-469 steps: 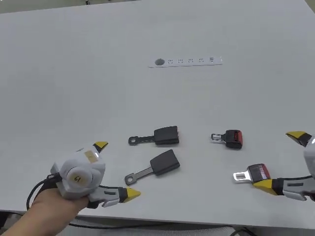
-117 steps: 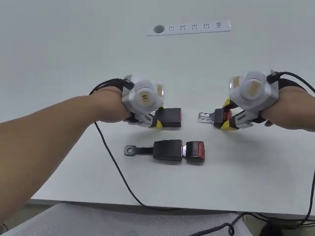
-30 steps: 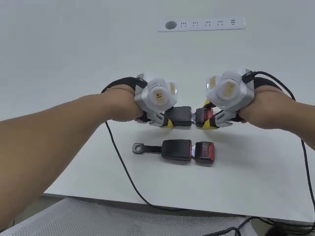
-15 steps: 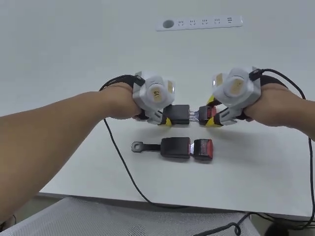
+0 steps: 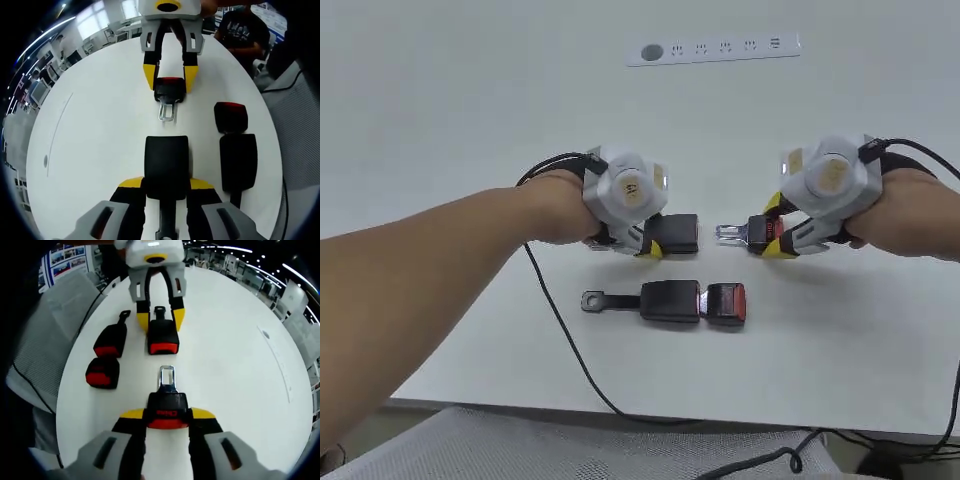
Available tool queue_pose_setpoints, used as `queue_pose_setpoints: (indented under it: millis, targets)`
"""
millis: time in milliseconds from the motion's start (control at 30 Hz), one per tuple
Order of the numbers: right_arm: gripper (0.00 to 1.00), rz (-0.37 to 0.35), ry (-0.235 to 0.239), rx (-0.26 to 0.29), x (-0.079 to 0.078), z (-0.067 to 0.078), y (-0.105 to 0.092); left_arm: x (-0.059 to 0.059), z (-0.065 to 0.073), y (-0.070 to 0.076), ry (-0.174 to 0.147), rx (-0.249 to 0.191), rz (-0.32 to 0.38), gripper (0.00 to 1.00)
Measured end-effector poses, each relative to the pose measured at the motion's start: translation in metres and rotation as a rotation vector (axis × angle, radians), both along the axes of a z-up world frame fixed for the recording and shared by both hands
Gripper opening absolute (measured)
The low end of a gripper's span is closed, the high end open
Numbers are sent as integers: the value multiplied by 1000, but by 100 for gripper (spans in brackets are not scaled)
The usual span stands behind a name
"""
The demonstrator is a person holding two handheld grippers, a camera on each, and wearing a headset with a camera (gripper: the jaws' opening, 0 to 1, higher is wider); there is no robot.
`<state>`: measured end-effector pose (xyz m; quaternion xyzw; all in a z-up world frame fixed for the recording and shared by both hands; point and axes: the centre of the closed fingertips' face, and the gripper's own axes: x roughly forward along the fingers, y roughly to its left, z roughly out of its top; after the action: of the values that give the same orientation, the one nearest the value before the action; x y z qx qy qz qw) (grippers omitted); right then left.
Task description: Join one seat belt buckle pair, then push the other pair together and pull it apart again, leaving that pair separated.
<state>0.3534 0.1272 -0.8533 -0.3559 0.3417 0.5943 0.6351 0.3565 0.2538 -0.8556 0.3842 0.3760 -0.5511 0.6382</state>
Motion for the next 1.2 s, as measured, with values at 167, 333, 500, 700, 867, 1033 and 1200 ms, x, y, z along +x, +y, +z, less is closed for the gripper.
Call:
queue_pose_setpoints:
  millis: [167, 333, 500, 700, 867, 1033, 1200]
  targets:
    - [31, -2, 0, 4, -3, 0, -18, 1, -1, 1, 3, -5, 10, 32]
    - [32, -10, 6, 15, -5, 1, -33, 0, -1, 0, 7, -11, 21, 32]
    - [32, -12, 5, 3, -5, 1, -42, 0, -1, 0, 6, -10, 14, 32]
    - [34, 12, -14, -31, -6, -2, -42, 0, 0, -1, 6, -6, 23, 32]
    - [35, 23, -20, -57, -5, -4, -43, 0, 1, -2, -1, 12, -2, 33]
    - [35, 7, -23, -63, -3, -3, -43, 5, 3, -2, -40, 1, 17, 39]
    - [38, -58, -38, 9, -1, 4, -40, 1, 8, -1, -40, -44, 40, 40]
